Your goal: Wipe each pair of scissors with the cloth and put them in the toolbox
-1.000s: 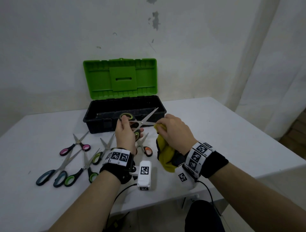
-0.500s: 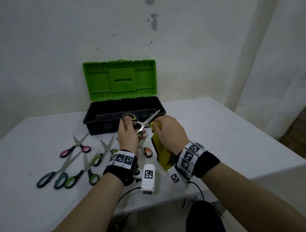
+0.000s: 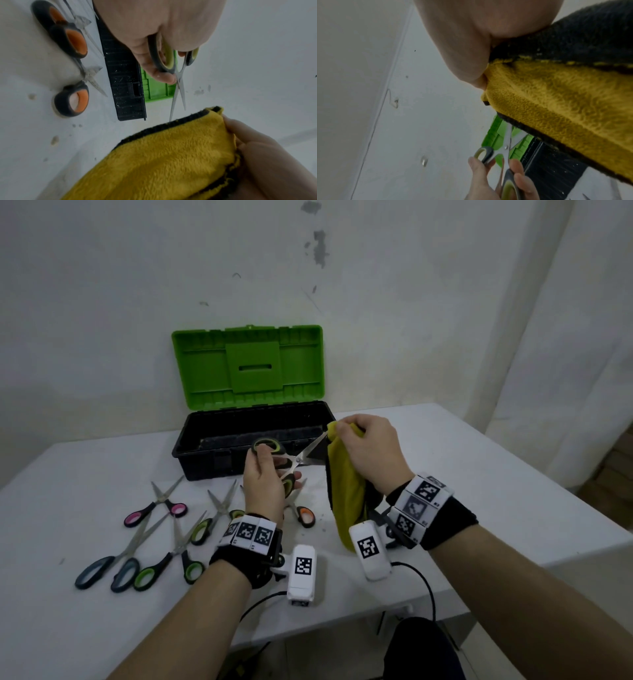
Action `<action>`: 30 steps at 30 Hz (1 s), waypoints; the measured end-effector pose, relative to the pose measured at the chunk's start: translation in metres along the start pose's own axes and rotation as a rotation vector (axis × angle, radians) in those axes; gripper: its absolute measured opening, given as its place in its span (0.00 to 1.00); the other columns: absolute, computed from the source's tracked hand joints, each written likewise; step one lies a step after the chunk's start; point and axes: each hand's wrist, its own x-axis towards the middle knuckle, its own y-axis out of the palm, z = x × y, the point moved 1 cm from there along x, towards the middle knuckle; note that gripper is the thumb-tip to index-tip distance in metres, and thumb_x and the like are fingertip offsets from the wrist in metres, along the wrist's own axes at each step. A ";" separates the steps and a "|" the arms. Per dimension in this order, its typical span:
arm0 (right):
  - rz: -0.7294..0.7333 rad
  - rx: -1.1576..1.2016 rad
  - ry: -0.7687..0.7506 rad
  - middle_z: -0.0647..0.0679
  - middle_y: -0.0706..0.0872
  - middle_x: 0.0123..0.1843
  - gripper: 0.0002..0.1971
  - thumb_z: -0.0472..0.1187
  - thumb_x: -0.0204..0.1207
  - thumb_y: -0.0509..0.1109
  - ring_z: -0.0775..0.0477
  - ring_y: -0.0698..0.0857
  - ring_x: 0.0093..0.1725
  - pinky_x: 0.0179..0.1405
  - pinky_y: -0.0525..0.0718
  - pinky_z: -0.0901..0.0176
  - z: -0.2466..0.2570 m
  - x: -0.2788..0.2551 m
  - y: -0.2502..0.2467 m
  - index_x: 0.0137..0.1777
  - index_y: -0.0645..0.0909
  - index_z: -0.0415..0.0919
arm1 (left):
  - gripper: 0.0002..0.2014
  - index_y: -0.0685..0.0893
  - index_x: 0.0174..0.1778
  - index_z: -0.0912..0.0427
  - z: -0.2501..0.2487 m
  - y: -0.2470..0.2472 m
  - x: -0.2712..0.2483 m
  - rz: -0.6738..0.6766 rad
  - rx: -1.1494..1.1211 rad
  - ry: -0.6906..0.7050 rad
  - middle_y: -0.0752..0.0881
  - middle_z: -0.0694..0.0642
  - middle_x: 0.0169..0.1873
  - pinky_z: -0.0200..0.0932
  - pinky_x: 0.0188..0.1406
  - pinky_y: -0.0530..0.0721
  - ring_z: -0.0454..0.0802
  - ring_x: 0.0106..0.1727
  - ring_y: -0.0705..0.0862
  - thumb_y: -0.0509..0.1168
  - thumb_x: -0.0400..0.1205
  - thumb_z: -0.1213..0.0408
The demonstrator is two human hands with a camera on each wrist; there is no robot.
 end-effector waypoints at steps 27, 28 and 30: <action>0.120 0.404 0.213 0.44 0.90 0.46 0.10 0.37 0.72 0.77 0.49 0.89 0.43 0.38 0.87 0.59 -0.035 0.002 -0.024 0.53 0.86 0.43 | 0.05 0.77 0.51 0.60 0.001 -0.024 0.023 0.525 0.392 0.099 0.87 0.56 0.42 0.41 0.38 0.81 0.48 0.36 0.80 0.67 0.84 0.70; 0.130 0.395 0.198 0.45 0.90 0.46 0.10 0.37 0.72 0.77 0.50 0.89 0.42 0.38 0.86 0.61 -0.036 0.002 -0.025 0.52 0.85 0.45 | 0.08 0.74 0.51 0.59 0.001 -0.025 0.023 0.530 0.391 0.087 0.88 0.57 0.43 0.40 0.39 0.81 0.48 0.36 0.81 0.68 0.84 0.69; 0.162 0.352 0.171 0.46 0.90 0.47 0.09 0.40 0.74 0.76 0.52 0.89 0.43 0.39 0.87 0.62 -0.038 0.001 -0.026 0.54 0.85 0.46 | 0.13 0.68 0.49 0.57 0.001 -0.024 0.023 0.550 0.423 0.076 0.90 0.57 0.45 0.36 0.37 0.78 0.43 0.34 0.81 0.69 0.84 0.67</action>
